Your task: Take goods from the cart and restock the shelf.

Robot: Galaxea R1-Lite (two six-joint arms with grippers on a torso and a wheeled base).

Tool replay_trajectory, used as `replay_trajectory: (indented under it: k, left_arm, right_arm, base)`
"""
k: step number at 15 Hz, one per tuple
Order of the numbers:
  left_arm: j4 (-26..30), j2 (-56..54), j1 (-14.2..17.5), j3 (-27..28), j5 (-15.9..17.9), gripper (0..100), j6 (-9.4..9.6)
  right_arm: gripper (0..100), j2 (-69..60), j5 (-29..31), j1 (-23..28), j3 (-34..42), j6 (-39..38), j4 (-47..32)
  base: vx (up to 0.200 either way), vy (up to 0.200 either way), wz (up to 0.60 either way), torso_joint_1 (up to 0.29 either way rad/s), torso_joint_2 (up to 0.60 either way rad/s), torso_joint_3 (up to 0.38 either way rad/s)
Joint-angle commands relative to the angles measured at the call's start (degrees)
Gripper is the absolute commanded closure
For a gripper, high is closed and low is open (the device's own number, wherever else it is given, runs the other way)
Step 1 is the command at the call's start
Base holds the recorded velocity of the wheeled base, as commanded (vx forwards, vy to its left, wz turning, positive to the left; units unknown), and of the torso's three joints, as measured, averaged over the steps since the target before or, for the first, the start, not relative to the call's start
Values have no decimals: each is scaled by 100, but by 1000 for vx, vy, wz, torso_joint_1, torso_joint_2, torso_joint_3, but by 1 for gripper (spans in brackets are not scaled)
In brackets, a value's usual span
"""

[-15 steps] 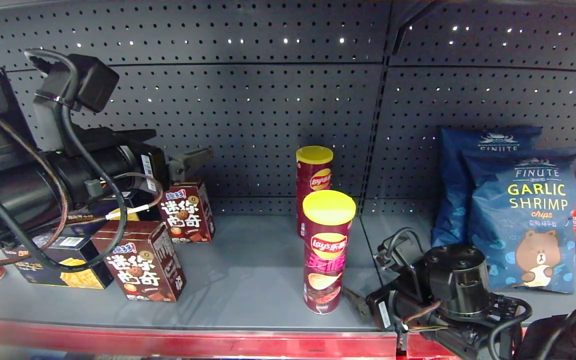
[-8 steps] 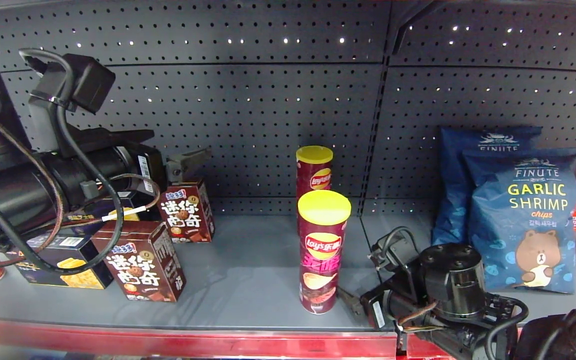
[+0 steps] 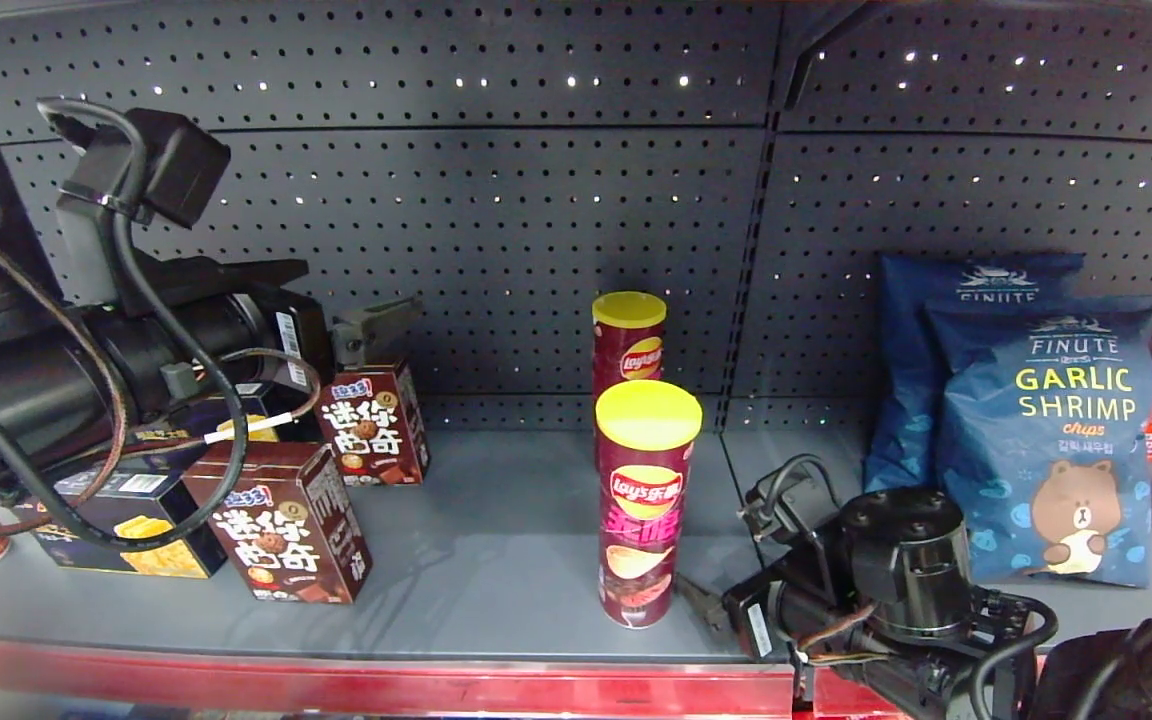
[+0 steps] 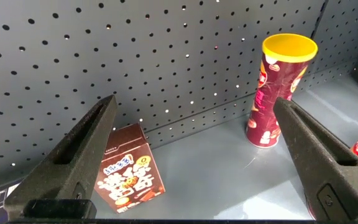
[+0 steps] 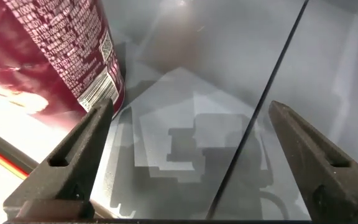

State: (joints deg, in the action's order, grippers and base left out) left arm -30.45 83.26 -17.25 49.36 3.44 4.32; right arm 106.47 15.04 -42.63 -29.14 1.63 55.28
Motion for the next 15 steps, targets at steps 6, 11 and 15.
replay_trajectory:
  k: [6, 11, 15]
  left_arm:
    - [-13, -38, 11, -181, 8, 0, -1]
    - [-13, -29, 11, -181, 8, 0, -1]
    - [-13, -29, 11, -190, 8, 0, -1]
  right_arm:
    - [0, 49, -10, 9, -66, 4, 9]
    - [0, 58, -19, 9, -84, 4, 9]
    - [0, 102, -28, 9, -171, 4, 9]
  base:
    - [0, 0, 0, 0, 0, 0]
    - [0, 0, 0, 0, 0, 0]
    - [0, 0, 0, 0, 0, 0]
